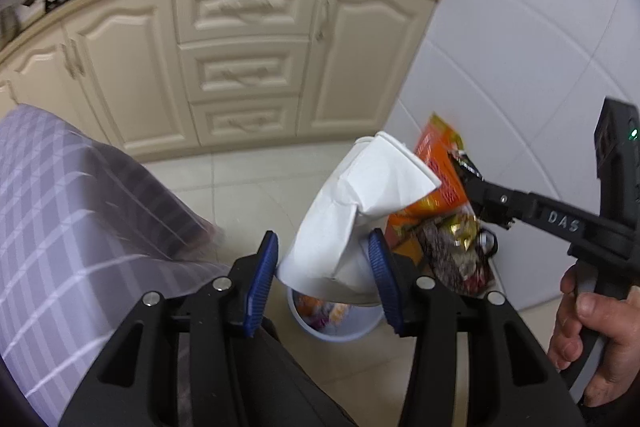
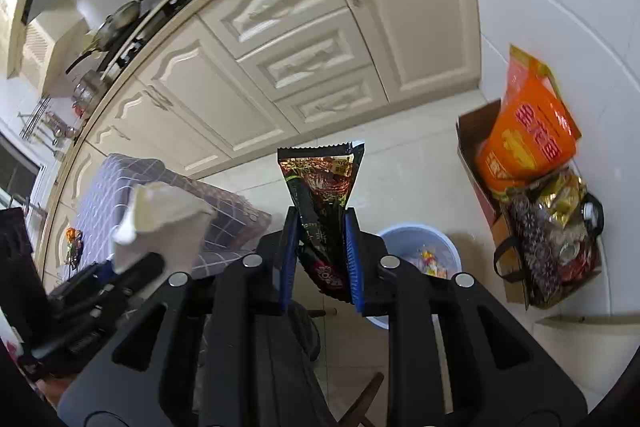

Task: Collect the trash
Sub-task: 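Carry the paper cup and snack packet over the blue bin with both tools, then open both tools to drop the cup and packet into the blue bin, then move both open tools back over the table, then grasp the red-white striped wrapper with the left tool while the right tool grasps the black wrapper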

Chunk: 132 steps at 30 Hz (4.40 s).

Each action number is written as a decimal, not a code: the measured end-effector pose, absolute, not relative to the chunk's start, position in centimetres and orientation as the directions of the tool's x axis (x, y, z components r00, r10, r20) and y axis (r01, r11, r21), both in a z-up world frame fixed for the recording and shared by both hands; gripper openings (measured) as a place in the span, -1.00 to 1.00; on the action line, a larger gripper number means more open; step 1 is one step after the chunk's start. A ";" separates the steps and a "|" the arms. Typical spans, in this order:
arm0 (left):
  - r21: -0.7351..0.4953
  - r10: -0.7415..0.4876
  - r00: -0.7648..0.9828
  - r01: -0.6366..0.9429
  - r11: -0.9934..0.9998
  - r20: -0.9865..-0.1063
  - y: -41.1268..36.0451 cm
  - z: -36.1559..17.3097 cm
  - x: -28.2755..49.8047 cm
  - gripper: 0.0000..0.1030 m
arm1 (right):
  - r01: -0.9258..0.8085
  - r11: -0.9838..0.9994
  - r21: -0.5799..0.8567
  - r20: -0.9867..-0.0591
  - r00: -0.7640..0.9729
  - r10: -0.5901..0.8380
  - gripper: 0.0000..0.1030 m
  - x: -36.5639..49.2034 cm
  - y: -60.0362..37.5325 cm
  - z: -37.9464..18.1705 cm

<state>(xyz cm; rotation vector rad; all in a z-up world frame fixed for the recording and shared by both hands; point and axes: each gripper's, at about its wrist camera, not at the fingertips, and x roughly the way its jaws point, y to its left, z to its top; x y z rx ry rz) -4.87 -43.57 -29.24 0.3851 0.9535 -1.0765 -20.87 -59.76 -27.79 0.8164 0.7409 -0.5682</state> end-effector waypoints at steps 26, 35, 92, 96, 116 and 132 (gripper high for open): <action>-0.161 -0.501 0.078 0.895 0.417 -0.862 -47.5 -33.4 -3.8 0.69 | 0.779 0.430 0.455 -0.823 0.553 -0.132 0.88 -21.7 -61.8 -33.7; -0.166 -0.592 0.154 0.877 0.450 -0.791 -44.5 -28.1 -2.7 0.76 | 0.759 0.478 0.443 -0.807 0.569 -0.156 0.88 -20.2 -60.6 -30.8; -0.054 -0.232 0.764 0.251 0.966 -0.602 -3.7 -17.5 16.7 0.78 | 0.001 0.945 0.328 -0.686 0.688 0.237 0.88 12.8 -29.2 -15.7; -0.016 -0.186 0.746 0.229 0.973 -0.640 -2.5 -19.8 19.7 0.78 | -0.005 0.951 0.308 -0.727 0.643 0.239 0.88 15.4 -27.6 -17.9; 0.103 -0.204 0.599 0.437 0.894 -0.774 -5.0 -26.9 30.7 -0.46 | -0.143 0.978 0.150 -0.838 0.506 0.202 0.88 20.5 -22.5 -24.8; -0.105 -0.277 0.577 0.313 0.944 -0.768 -1.7 -26.0 23.5 -0.55 | -0.097 0.980 0.174 -0.811 0.551 0.198 -0.27 16.7 -24.2 -24.2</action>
